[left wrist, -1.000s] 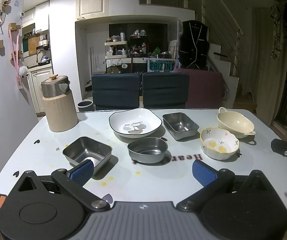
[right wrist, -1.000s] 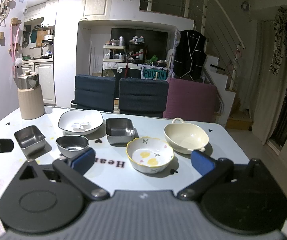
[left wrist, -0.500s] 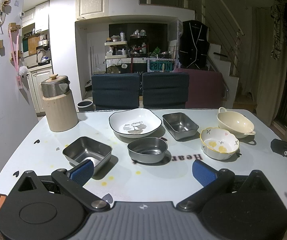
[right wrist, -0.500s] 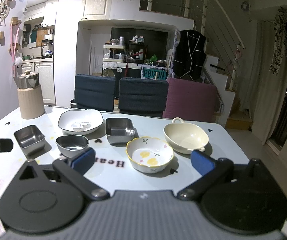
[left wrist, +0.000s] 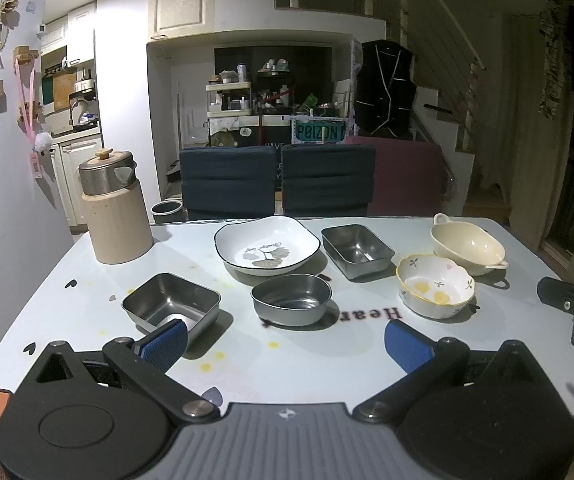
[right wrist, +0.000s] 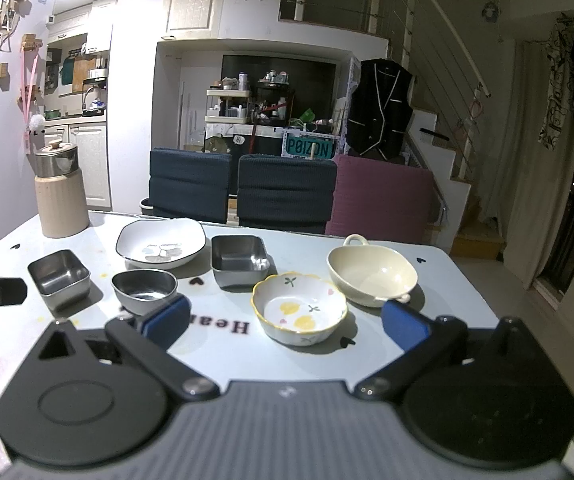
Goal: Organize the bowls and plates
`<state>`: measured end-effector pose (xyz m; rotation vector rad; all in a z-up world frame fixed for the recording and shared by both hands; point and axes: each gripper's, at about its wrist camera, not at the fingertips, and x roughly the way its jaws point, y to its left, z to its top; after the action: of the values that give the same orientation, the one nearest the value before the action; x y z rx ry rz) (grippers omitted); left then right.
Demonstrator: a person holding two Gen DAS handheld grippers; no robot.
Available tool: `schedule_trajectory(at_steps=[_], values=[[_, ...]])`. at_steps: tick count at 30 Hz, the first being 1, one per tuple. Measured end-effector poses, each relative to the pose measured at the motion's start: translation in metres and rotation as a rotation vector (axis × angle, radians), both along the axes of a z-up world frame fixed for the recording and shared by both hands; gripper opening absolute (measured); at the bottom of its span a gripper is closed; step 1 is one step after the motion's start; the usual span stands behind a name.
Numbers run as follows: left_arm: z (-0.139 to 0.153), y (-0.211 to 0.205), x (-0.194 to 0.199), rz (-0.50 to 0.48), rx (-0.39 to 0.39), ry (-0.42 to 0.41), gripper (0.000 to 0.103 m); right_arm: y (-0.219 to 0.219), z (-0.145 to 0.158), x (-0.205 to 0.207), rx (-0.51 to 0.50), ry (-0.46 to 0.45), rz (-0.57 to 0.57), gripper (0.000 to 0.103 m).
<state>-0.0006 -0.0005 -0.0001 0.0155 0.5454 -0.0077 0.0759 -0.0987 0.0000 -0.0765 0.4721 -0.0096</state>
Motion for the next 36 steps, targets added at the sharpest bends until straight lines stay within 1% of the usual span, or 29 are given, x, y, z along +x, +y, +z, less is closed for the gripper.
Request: schedule_trajectory(at_steps=[2, 12, 20, 25, 30, 33, 36], values=[[-0.004, 0.001, 0.004, 0.0, 0.0, 0.0, 0.103, 0.0, 0.0, 0.0, 0.001, 0.001, 0.0, 0.103], [-0.002, -0.008, 0.007, 0.013, 0.001, -0.01, 0.103, -0.002, -0.001, 0.0, 0.004, -0.001, -0.001, 0.103], [0.006, 0.005, 0.008, 0.048, -0.039, -0.023, 0.103, 0.0, 0.002, 0.007, 0.017, -0.03, 0.014, 0.103], [0.017, 0.015, 0.021, 0.077, -0.05, -0.054, 0.103, 0.004, 0.009, 0.016, 0.006, -0.079, 0.05, 0.103], [0.028, 0.02, 0.036, 0.089, -0.047, -0.089, 0.103, 0.016, 0.015, 0.028, -0.036, -0.135, 0.106, 0.103], [0.033, 0.024, 0.047, 0.091, -0.041, -0.113, 0.103, 0.021, 0.019, 0.04, -0.036, -0.149, 0.144, 0.103], [0.034, 0.027, 0.062, 0.094, -0.025, -0.12, 0.103, 0.026, 0.02, 0.052, -0.03, -0.165, 0.177, 0.103]])
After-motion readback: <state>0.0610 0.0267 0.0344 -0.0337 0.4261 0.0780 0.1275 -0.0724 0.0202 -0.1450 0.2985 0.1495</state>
